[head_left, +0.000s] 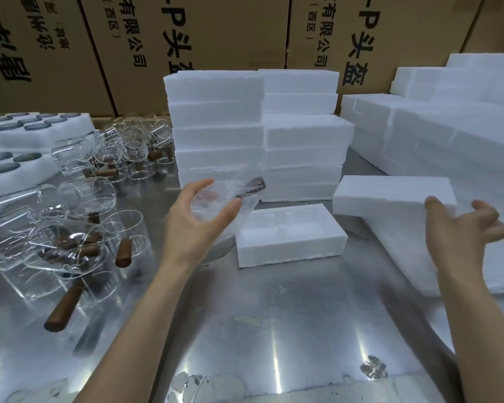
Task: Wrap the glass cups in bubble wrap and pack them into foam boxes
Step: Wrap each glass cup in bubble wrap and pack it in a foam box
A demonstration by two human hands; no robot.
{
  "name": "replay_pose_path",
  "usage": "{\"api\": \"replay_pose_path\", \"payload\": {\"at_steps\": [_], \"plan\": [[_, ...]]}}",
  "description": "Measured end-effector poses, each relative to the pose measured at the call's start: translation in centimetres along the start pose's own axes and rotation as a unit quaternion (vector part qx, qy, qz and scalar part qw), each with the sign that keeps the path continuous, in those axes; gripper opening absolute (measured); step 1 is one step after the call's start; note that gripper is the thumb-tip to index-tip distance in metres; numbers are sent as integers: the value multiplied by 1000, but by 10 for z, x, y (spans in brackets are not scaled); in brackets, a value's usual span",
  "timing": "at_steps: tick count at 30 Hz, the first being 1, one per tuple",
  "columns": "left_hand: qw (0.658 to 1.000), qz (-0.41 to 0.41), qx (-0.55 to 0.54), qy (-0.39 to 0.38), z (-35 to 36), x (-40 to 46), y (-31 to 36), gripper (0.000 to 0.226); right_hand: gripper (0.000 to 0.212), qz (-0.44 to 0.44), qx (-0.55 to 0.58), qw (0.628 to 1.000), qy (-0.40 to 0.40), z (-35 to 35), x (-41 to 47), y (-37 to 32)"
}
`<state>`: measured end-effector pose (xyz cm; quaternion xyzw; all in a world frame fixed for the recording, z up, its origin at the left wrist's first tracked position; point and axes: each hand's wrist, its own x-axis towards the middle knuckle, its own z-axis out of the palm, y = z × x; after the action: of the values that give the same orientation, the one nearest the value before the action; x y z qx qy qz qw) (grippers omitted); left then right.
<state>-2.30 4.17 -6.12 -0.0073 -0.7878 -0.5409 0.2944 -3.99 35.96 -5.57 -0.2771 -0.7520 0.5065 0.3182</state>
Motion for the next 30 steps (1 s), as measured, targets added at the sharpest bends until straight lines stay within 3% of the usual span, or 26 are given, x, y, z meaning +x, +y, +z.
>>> {"api": "replay_pose_path", "payload": {"at_steps": [3, 5, 8, 10, 13, 14, 17, 24, 27, 30], "plan": [[999, 47, 3, 11, 7, -4, 8, 63, 62, -97, -77, 990, 65, 2, -7, -1], [996, 86, 16, -3, 13, -6, 13, 67, 47, -182, -33, 982, 31, 9, -15, -8], [993, 110, 30, -40, 26, -8, 15, 74, 28, -243, 98, 946, -190, 31, -43, -24], [992, 105, 34, -58, 34, -10, 13, 83, 30, -236, 91, 908, -333, 47, -58, -36], [994, 74, 24, -81, 40, -12, 7, 89, 18, -234, 71, 867, -435, 72, -66, -42], [994, 62, 22, -89, 40, -13, 5, 90, 9, -239, 70, 864, -437, 77, -67, -43], [993, 26, 17, -111, 43, -11, 0, 94, 22, -243, 63, 877, -410, 85, -68, -39], [969, 16, 84, -231, 45, -14, -19, 108, 25, -242, 2, 906, -346, 85, -67, -34], [966, 34, 119, -225, 45, -16, -22, 102, 31, -268, -130, 895, -332, 87, -71, -34], [966, 66, 141, -204, 46, -16, -22, 89, 35, -316, -275, 857, -301, 91, -74, -30]]}}
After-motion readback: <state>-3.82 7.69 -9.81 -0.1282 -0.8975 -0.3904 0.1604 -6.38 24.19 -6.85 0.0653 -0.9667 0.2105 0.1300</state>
